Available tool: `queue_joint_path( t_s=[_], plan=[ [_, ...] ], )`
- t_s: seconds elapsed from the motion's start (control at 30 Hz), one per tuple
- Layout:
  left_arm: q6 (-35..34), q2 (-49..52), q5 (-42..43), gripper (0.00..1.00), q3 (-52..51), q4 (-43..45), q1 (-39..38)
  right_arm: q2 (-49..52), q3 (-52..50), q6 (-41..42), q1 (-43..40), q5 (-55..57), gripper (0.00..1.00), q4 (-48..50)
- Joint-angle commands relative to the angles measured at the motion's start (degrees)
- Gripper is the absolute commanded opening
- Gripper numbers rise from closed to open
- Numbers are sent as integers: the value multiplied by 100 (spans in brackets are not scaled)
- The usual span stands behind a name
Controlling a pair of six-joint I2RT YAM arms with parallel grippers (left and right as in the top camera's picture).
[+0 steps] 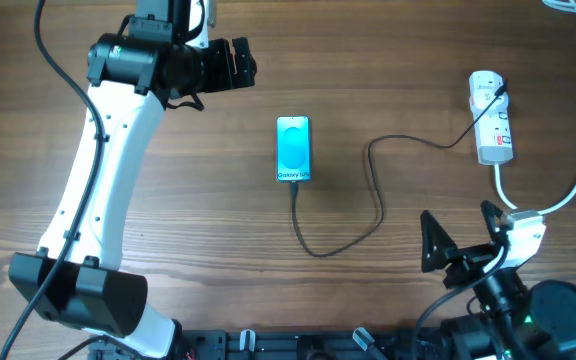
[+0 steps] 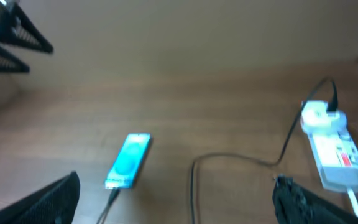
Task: Plug charger to phone and switch on socket
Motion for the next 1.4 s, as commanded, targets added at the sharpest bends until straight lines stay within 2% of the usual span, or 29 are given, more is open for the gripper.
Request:
queue_joint_path(
  t_s=[0.0, 0.33, 0.47, 0.53, 0.73, 0.83, 1.37],
  plan=[
    [11, 39, -33, 100, -17, -4, -15, -507, -688, -203, -33, -59, 100, 531],
    [11, 39, -33, 100, -17, -4, -15, -800, -2636, -245, -98, -267, 100, 3676],
    [11, 39, -33, 100, -17, -4, -15, -800, -3235, -245, -201, -264, 100, 4535],
    [11, 39, -33, 100, -17, -4, -15, -800, -3368, -243, -278, -262, 100, 4610],
    [11, 39, -33, 100, -17, -4, -15, -800, -3359, -544, -564, -120, 100, 3832],
    [11, 39, -33, 100, -17, -4, -15, -800, -3359, -863, -590, -31, 100, 3836],
    [11, 39, -33, 100, -17, -4, -15, -793, -3357, -841, -588, -4, 100, 3849]
  ],
)
